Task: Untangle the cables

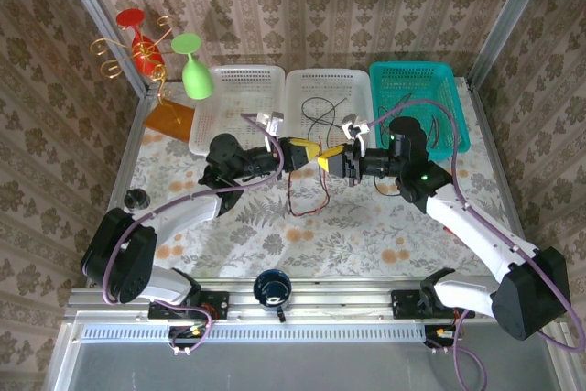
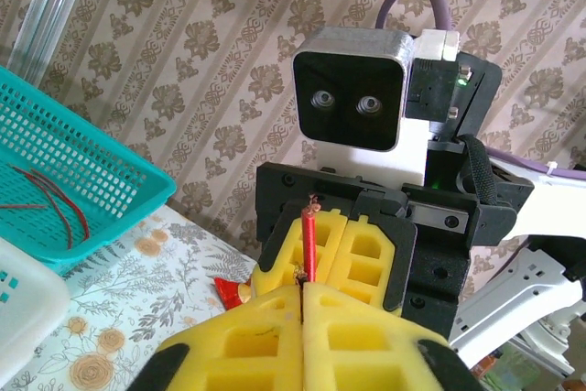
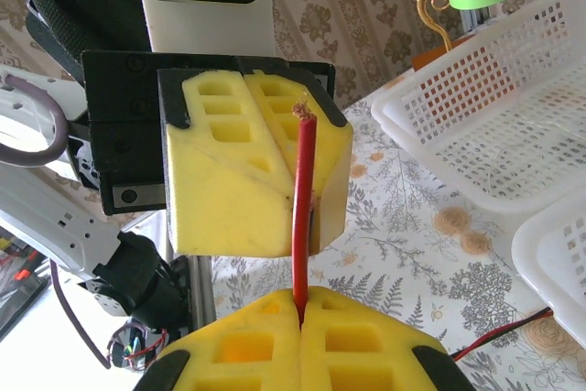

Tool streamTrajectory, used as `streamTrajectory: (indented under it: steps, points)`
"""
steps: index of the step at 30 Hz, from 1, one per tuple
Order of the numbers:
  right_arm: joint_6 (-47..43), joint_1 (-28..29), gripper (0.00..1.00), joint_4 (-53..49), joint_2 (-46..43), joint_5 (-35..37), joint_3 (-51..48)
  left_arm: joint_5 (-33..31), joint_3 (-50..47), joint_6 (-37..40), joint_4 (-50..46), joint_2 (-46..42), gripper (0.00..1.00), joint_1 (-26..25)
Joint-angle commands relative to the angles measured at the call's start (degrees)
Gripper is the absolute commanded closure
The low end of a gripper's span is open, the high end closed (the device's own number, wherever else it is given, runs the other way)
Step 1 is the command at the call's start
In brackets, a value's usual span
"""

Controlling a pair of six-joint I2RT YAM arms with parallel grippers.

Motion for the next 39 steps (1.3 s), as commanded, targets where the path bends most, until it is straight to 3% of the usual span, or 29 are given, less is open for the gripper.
streamTrajectory:
  steps: [1,5,14,25,29,35,39]
  points:
    - [1.49,-0.56,1.0,1.71,-0.09,-1.65,1.24,1.3,1.14,-0.51,2.36,0.08,0.84,-0.33]
    - [2.25,-0.53,1.0,2.11,0.0,-2.13,1.1,1.6,1.18,-0.52,1.98,0.24,0.79,-0.47]
    - [3.21,-0.54,1.0,2.58,0.8,-3.3,1.33,1.75,1.34,-0.87,1.84,0.49,0.79,-0.73]
    - [3.39,-0.49,1.0,2.49,1.14,-3.85,1.65,1.57,1.39,-1.13,1.86,0.59,0.9,-0.73]
    - [3.22,-0.63,1.0,2.26,0.94,-3.76,1.64,1.31,1.34,-1.06,1.89,0.51,0.78,-0.72]
    - [3.13,-0.83,1.0,2.2,0.79,-3.69,1.46,0.47,0.94,-0.58,0.79,0.24,0.82,-0.73]
    - [3.12,-0.92,1.0,2.11,0.7,-3.67,1.54,0.21,0.6,-0.68,0.99,0.0,0.79,-0.73]
